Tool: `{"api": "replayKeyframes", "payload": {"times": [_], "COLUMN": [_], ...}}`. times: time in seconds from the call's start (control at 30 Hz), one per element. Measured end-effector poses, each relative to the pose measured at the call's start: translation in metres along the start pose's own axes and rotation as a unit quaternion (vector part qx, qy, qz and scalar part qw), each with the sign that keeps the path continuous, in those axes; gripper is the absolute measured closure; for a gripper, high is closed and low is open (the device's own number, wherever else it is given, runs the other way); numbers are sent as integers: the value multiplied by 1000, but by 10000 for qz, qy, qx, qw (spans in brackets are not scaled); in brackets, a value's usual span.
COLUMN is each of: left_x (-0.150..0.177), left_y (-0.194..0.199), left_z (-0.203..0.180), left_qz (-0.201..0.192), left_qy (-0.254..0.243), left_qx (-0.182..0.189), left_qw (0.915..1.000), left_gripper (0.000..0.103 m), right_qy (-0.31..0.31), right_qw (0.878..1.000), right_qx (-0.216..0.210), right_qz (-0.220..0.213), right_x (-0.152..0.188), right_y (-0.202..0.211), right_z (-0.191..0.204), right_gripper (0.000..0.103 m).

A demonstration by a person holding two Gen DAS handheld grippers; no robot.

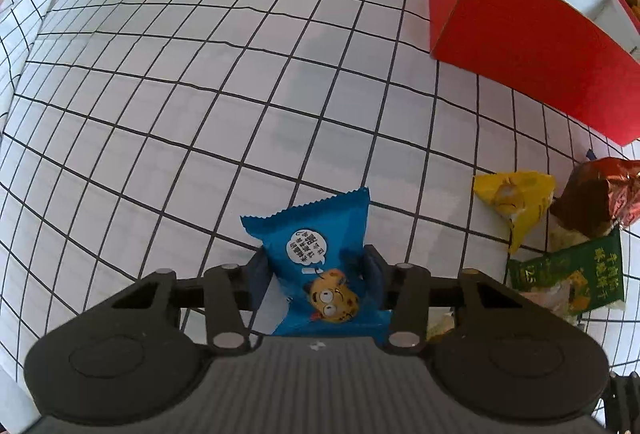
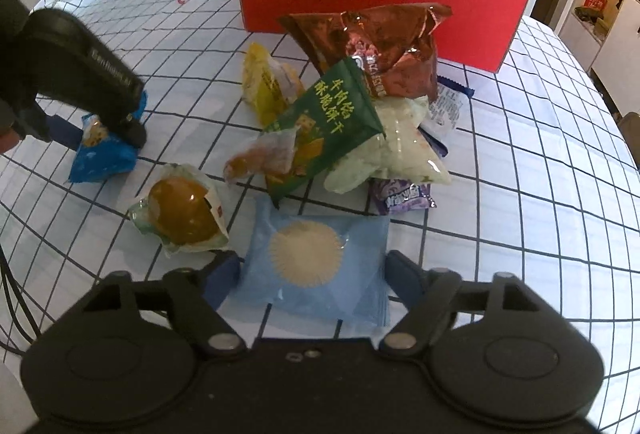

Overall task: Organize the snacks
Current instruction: 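Grasp the blue cookie packet with the left tool while the right grasps the light-blue cake packet, then carry the blue cookie packet and light-blue cake packet into the red box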

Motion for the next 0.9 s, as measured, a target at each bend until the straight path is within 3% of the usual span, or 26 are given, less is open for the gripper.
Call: {"api": "replayKeyframes", "payload": {"times": [0.07,0.23,0.9], "left_x": [2,8,40], "left_y": [2,5,54], "left_z": [1,6,2], "left_qz": [-18,-20,-225], "left_qy": [-42,-82,-558], "left_qx": [11,57,455], "left_qw": [10000,9999,9972], "left_gripper": [63,64,65], "right_qy": [-25,-93,-264], "right_qw": [10000,9998,9977], "right_qx": [-13,-127,-448], "right_qz": [-24,-118,-440], "right_x": [1,5,12], "right_y": [2,10,61], "right_z": [-2,-6,-17], "right_gripper": [33,46,49]}}
Point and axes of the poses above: each gripper's, at about its wrist camera, not at the fingertips, and y roughly against the way its jaws point, z to its left, x to its underside, the point moved 1 cm from there along -y, roughly the way its jaws point, and after that the axes turned 10 degrees about z, right-handed, at the moved point
